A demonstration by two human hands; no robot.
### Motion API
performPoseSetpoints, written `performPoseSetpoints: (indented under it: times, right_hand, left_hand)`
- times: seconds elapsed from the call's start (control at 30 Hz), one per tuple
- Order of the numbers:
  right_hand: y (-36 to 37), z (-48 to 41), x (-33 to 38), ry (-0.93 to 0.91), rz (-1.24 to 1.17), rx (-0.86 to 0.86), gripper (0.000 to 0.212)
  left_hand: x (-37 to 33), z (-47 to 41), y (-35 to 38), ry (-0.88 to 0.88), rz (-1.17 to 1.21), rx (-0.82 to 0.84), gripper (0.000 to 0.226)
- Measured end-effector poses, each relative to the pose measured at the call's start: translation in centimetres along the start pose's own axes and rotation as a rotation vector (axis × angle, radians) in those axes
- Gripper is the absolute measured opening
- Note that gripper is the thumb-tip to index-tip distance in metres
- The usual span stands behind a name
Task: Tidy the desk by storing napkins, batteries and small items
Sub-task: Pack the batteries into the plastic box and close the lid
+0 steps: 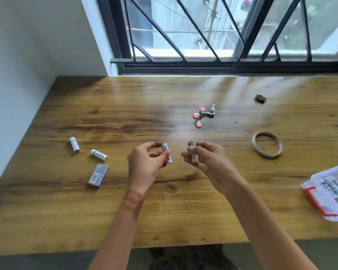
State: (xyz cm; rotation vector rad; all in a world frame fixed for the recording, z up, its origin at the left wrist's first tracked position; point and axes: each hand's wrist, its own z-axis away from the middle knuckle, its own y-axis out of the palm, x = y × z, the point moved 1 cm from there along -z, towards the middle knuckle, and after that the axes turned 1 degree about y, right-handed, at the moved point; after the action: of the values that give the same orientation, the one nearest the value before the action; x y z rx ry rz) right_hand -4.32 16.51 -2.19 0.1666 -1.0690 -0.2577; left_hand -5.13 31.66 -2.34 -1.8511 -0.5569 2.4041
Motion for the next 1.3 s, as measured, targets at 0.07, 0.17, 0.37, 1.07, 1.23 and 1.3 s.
performPoseSetpoints:
  times: [0.07,0.17,0.37,1.07,1.23,1.3]
  right_hand:
    - [-1.5,0.6,0.7,0.001,0.018,0.011,0.006]
    - [-4.8,1.3,2.2,-0.014,0.06,0.002,0.007]
    - [-14.3,3.3,6.0,-0.016,0.056,-0.01,0.008]
    - [-37.1,4.6,9.1,-0.141,1.017,-0.284,0.012]
    - [-36.4,3.4,7.5,-0.216,1.243,-0.308,0.011]
    - [-36.3,3.1,7.2,-0.223,1.262,-0.322,0.014]
  left_hand:
    - [-1.1,0.7,2.4,-0.023,0.095,0.077,0.027]
    - [-2.9,2.0,6.9,-0.002,0.152,0.151,0.028]
    - [-5.9,5.6,16.4,0.092,0.124,0.135,0.02]
    - [-6.4,14.0,32.2,0.402,-0.513,0.523,0.101]
    - [-5.2,13.3,32.3,0.439,-0.409,0.44,0.06]
    - [-4.9,13.0,32.4,0.44,-0.378,0.417,0.05]
